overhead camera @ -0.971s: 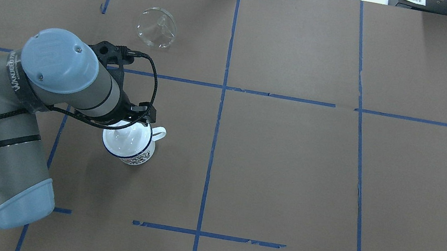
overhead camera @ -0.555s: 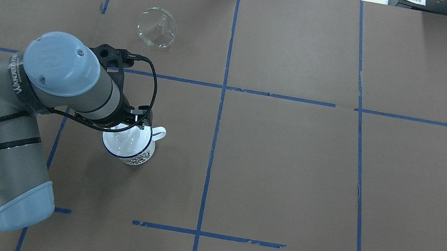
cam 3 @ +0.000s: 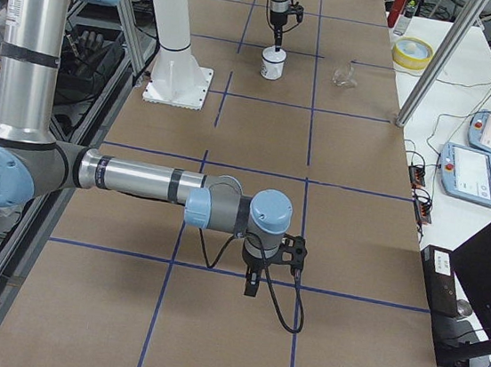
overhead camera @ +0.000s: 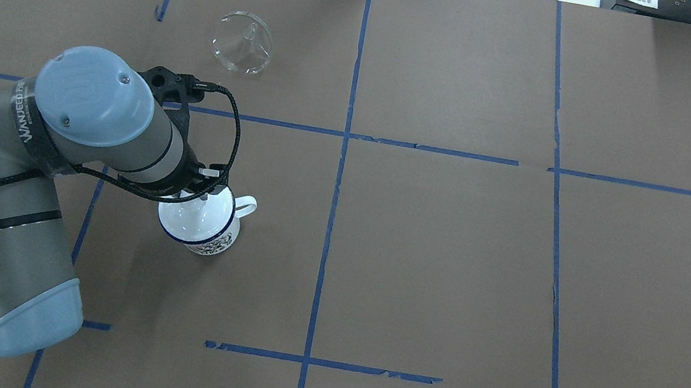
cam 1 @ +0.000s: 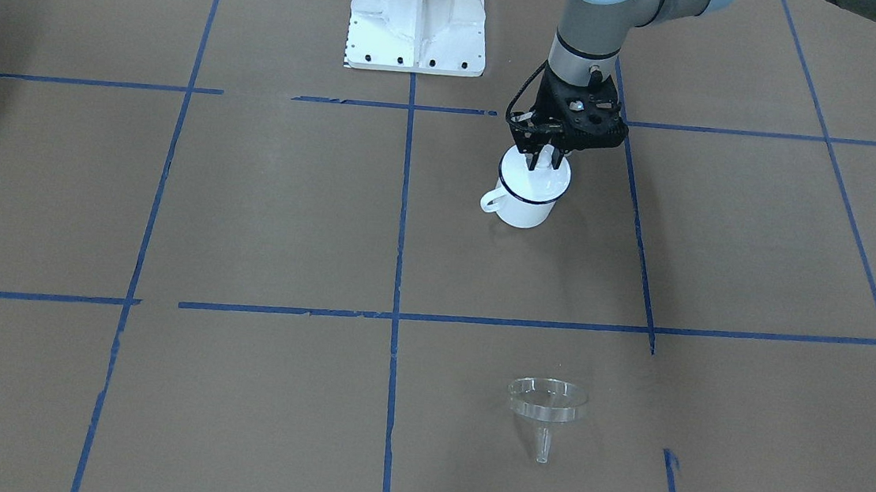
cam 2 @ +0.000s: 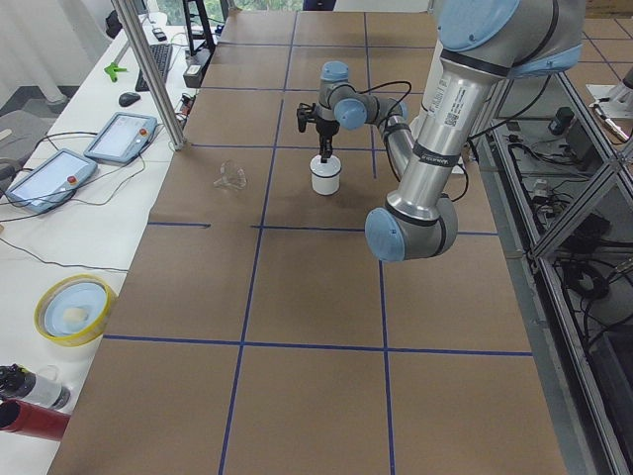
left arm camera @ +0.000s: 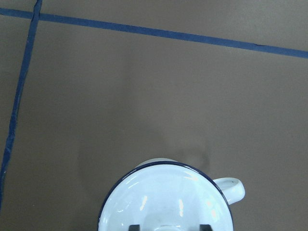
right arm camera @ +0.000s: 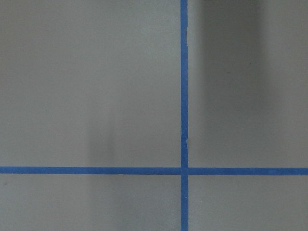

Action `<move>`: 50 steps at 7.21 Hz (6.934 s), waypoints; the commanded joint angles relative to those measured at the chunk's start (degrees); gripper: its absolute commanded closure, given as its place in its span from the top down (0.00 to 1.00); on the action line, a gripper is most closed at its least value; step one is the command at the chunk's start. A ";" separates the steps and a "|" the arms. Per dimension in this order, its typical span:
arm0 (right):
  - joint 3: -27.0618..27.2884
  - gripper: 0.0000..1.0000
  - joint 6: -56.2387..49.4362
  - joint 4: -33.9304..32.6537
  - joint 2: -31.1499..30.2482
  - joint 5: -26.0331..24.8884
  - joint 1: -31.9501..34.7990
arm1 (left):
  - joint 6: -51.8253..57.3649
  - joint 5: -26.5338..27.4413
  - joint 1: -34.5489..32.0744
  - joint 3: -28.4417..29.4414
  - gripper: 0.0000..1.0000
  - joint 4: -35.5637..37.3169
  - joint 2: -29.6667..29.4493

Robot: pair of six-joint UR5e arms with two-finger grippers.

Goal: Place funnel on cup
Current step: 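Lift the white lid off the mug with the left gripper, then lower the lid onto the table beside the mug and open the left gripper, then reach the left gripper to the clear glass funnel and grasp its rim, then lift the glass funnel with the left gripper and carry it toward the mug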

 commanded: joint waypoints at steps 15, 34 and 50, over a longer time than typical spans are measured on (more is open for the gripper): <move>-0.09 1.00 0.00 0.00 0.00 0.00 0.00 | 9.49 0.44 0.12 0.56 0.00 -26.24 23.20; 0.00 1.00 0.00 0.00 0.00 0.00 0.00 | -34.55 10.35 -9.82 7.71 1.00 -26.32 0.75; 0.00 1.00 0.00 0.00 0.00 0.00 0.00 | -63.90 25.58 -9.46 48.73 0.00 -54.18 -14.77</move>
